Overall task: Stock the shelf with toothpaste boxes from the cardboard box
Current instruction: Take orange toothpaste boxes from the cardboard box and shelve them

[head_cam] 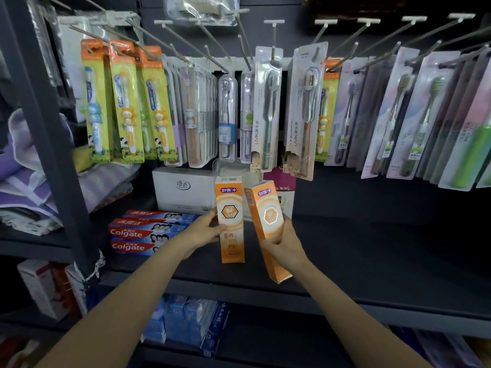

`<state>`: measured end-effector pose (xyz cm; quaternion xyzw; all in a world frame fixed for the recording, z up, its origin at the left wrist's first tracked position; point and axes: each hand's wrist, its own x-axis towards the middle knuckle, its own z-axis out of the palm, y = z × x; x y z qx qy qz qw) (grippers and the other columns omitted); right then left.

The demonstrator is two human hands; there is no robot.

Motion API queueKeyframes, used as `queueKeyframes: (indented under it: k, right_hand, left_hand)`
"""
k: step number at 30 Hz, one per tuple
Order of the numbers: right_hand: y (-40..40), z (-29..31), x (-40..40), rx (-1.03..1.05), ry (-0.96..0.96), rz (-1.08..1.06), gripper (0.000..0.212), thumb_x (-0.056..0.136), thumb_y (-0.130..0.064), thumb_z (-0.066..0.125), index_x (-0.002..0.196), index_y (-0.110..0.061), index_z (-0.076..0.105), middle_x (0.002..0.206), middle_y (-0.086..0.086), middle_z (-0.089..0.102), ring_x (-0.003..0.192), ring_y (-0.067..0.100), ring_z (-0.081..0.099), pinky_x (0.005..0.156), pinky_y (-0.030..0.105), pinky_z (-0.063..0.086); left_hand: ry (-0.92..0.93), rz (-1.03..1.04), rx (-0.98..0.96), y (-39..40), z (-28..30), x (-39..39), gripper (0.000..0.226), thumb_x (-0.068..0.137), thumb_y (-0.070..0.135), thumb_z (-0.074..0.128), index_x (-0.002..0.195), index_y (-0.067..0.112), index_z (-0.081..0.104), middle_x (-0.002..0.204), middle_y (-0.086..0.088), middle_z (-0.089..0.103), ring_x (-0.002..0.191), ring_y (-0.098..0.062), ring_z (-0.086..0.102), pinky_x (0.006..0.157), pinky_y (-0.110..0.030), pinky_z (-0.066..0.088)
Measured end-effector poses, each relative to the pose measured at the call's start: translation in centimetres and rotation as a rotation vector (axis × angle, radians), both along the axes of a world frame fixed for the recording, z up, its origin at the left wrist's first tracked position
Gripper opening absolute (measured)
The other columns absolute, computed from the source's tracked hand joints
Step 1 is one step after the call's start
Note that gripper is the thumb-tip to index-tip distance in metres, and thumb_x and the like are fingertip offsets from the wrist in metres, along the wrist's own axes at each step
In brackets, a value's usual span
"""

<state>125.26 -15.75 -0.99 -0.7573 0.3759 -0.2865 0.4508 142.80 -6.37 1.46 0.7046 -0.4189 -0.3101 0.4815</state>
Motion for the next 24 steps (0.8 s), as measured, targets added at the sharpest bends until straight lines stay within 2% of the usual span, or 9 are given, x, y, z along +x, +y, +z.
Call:
queueKeyframes:
  k: [4, 8, 11, 14, 19, 22, 24]
  right_hand:
    - [-0.7, 0.8, 2.0, -0.094, -0.047, 0.001, 0.091, 0.073, -0.015, 0.078, 0.143, -0.019, 0.019, 0.141, 0.004, 0.028, 0.133, 0.021, 0.031, 0.107, 0.035, 0.033]
    - [-1.5, 0.4, 5.0, -0.043, -0.075, -0.037, 0.082, 0.072, -0.016, 0.079, 0.136, -0.013, 0.027, 0.139, 0.007, 0.033, 0.131, 0.022, 0.034, 0.105, 0.036, 0.037]
    - [-2.6, 0.1, 7.4, -0.008, -0.109, -0.065, 0.082, 0.072, -0.015, 0.079, 0.135, -0.012, 0.028, 0.138, 0.008, 0.035, 0.130, 0.023, 0.036, 0.106, 0.038, 0.038]
    - [-4.0, 0.0, 9.4, -0.013, -0.135, -0.092, 0.081, 0.070, -0.014, 0.080, 0.133, -0.009, 0.030, 0.137, 0.010, 0.037, 0.128, 0.025, 0.039, 0.105, 0.039, 0.041]
    - [-5.9, -0.3, 11.3, -0.079, -0.155, -0.093, 0.075, 0.072, -0.012, 0.079, 0.131, -0.004, 0.033, 0.133, 0.011, 0.036, 0.125, 0.025, 0.041, 0.099, 0.032, 0.042]
    - [-6.7, -0.6, 11.6, -0.128, -0.173, -0.032, 0.072, 0.078, -0.009, 0.073, 0.136, -0.006, 0.031, 0.134, 0.006, 0.033, 0.124, 0.014, 0.036, 0.093, 0.019, 0.040]
    - [-7.3, -0.8, 11.3, -0.092, -0.151, 0.006, 0.072, 0.081, -0.007, 0.069, 0.139, -0.008, 0.027, 0.131, 0.002, 0.034, 0.121, 0.010, 0.038, 0.096, 0.020, 0.039]
  left_hand:
    - [-0.043, 0.042, 0.003, -0.8, 0.0, 1.1, 0.056, 0.095, 0.011, 0.048, 0.145, 0.027, 0.028, 0.146, -0.003, 0.038, 0.131, -0.022, 0.041, 0.103, -0.041, 0.042]
    - [-0.043, 0.066, -0.032, -2.1, -0.5, 1.7, 0.055, 0.095, 0.014, 0.047, 0.144, 0.032, 0.029, 0.145, 0.001, 0.040, 0.132, -0.020, 0.039, 0.108, -0.047, 0.037]
    - [-0.018, 0.125, -0.079, -3.6, -0.6, 1.9, 0.055, 0.096, 0.010, 0.044, 0.145, 0.031, 0.027, 0.143, 0.001, 0.042, 0.132, -0.020, 0.039, 0.108, -0.046, 0.036]
    - [-0.005, 0.164, -0.128, -5.2, -0.7, 2.5, 0.055, 0.096, 0.006, 0.042, 0.144, 0.028, 0.029, 0.142, -0.001, 0.045, 0.131, -0.019, 0.040, 0.106, -0.038, 0.037]
    - [0.033, 0.176, -0.141, -6.7, -0.6, 3.6, 0.054, 0.097, 0.004, 0.038, 0.143, 0.030, 0.030, 0.142, 0.001, 0.045, 0.131, -0.018, 0.040, 0.109, -0.038, 0.033]
    - [0.019, 0.157, -0.164, -7.3, -0.5, 4.0, 0.054, 0.098, 0.006, 0.037, 0.144, 0.033, 0.028, 0.142, 0.004, 0.043, 0.130, -0.015, 0.039, 0.109, -0.038, 0.032]
    - [0.034, 0.154, -0.203, -7.7, -0.7, 4.2, 0.052, 0.098, 0.007, 0.036, 0.143, 0.033, 0.028, 0.143, 0.004, 0.042, 0.130, -0.016, 0.039, 0.110, -0.040, 0.032]
